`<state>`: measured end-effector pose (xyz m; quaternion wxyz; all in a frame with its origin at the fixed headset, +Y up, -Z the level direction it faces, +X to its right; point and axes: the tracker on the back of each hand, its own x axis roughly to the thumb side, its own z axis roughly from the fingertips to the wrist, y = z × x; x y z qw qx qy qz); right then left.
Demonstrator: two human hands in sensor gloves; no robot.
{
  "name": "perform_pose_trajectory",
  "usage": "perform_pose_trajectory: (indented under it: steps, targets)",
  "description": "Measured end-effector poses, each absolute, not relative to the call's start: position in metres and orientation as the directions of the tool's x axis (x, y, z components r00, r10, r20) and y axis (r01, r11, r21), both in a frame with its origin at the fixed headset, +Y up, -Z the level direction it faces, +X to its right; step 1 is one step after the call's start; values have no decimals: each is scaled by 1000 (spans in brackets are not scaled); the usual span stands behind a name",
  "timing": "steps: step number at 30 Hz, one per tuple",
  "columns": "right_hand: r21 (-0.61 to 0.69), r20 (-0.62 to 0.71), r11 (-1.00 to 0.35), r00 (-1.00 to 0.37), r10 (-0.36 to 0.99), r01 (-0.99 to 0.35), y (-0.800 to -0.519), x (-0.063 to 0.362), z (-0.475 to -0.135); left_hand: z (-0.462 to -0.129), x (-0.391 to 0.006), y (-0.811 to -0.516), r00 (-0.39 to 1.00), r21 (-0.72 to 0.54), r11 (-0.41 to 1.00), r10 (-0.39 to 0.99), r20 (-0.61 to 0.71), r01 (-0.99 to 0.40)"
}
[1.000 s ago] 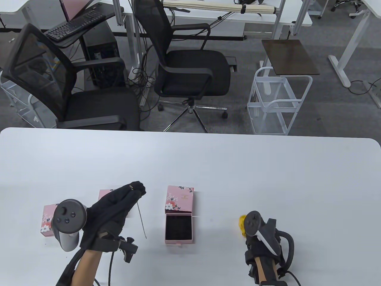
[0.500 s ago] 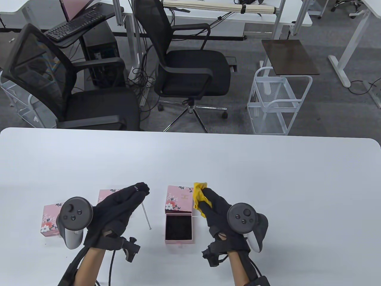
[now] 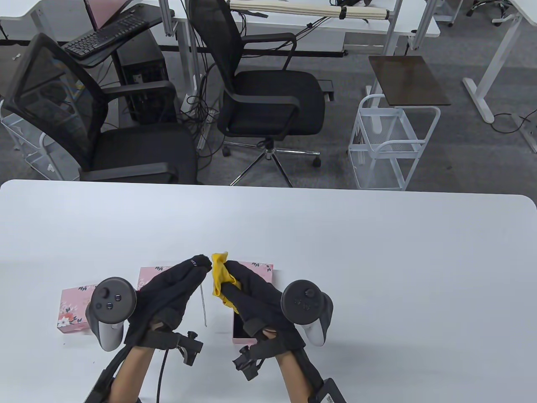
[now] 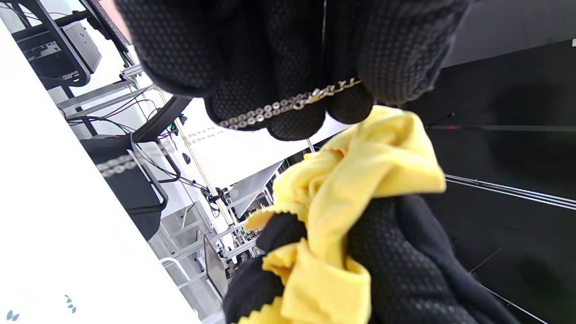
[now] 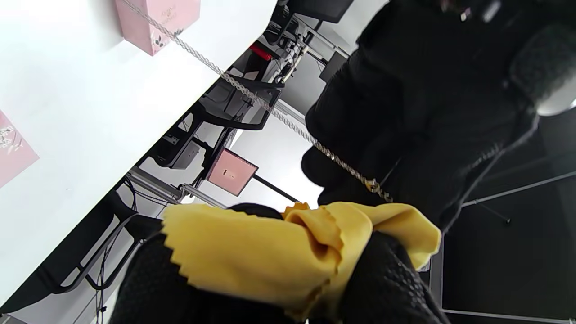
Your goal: Dust necklace
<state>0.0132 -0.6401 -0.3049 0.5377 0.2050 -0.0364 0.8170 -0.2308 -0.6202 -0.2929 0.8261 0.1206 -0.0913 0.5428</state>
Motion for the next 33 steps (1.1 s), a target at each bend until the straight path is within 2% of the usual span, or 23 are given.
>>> perform_pose_trajectory:
  steps: [4, 12, 17, 19, 24, 27, 33]
  targets:
    - [71, 403, -468, -404, 822, -881, -639, 7, -300, -293, -227, -622, 396, 96, 385, 875, 279, -918]
    - [-172, 495, -631, -620, 608, -757, -630, -9, -281, -290, -217, -622, 390, 71, 387, 874, 290, -919]
    - [-311, 485, -664, -714, 504, -680, -628, -17, -272, -286, -211, -622, 365, 44, 370, 882, 297, -928]
    - [-358, 468, -646, -728, 501, -675, -628, -17, -269, -285, -207, -622, 353, 25, 363, 885, 303, -931]
    - [-361, 431, -606, -703, 566, -709, -630, -15, -269, -285, -202, -623, 342, -1, 360, 888, 307, -933]
    - [-337, 434, -579, -668, 604, -742, -632, -18, -269, -285, -200, -627, 286, -20, 306, 910, 299, -952]
    - [-224, 434, -528, -569, 699, -819, -634, -13, -276, -286, -200, -628, 259, -53, 288, 918, 301, -956]
